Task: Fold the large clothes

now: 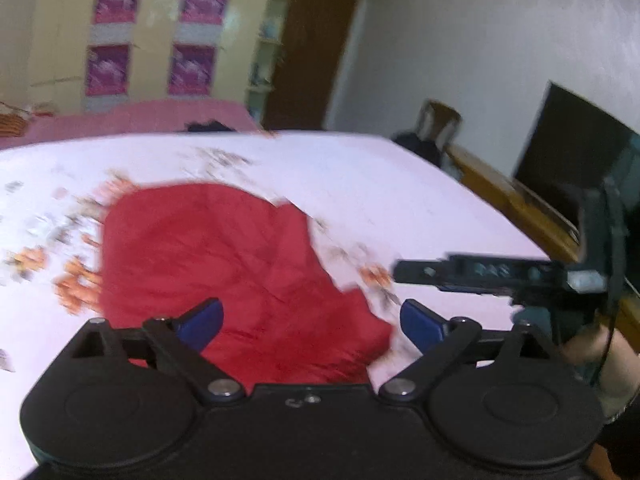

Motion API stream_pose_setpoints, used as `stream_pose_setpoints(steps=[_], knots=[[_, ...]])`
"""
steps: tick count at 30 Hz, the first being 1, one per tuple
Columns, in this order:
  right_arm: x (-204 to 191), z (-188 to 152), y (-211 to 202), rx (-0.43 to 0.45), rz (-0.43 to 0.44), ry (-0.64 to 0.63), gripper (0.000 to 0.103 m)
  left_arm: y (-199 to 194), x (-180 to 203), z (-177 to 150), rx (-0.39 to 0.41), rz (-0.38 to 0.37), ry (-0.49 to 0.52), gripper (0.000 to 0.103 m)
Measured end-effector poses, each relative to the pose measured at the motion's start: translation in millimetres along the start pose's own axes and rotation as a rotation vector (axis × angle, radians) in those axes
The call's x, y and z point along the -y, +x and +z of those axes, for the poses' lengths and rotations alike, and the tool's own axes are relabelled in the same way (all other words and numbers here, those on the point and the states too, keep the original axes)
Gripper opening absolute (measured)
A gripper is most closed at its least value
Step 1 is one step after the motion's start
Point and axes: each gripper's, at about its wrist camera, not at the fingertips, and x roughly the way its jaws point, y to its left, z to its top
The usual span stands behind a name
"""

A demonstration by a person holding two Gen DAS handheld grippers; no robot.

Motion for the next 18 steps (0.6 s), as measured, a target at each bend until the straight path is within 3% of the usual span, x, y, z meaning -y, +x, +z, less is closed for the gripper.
stream_pose_setpoints(steps=[3,6,7,8,9,12,13,15,18], knots=[[-17,6,7,-0.006,0.037,-0.033,0.086,-10,-29,6,0.051,0.134,-0.037,0.095],[-34,2,18,-0.036,0.076,-0.045,0.084,-1,-65,4,0.028,0.228,-0.11,0.083],[-39,-1,20,-0.047,0.086,-0.048,0.079,6,-76,0,0.016,0.253,-0.121,0.082],[-45,-4,23,-0.062,0.095,-0.051,0.068,10,-84,-2,0.003,0.273,-0.125,0.081],[-49,-8,27,-0.082,0.1,-0.05,0.061,18,-91,-5,-0.008,0.283,-0.126,0.078],[-58,-21,40,-0.134,0.087,-0.04,0.055,36,-102,-13,-0.033,0.271,-0.139,0.073],[-59,-26,42,-0.147,0.081,-0.04,0.048,41,-104,-16,-0.037,0.251,-0.14,0.069],[-60,-34,47,-0.178,0.065,-0.042,0.023,49,-102,-21,-0.047,0.23,-0.117,0.066],[-56,-42,41,-0.186,0.046,-0.021,0.012,53,-95,-31,-0.052,0.173,-0.089,0.061]])
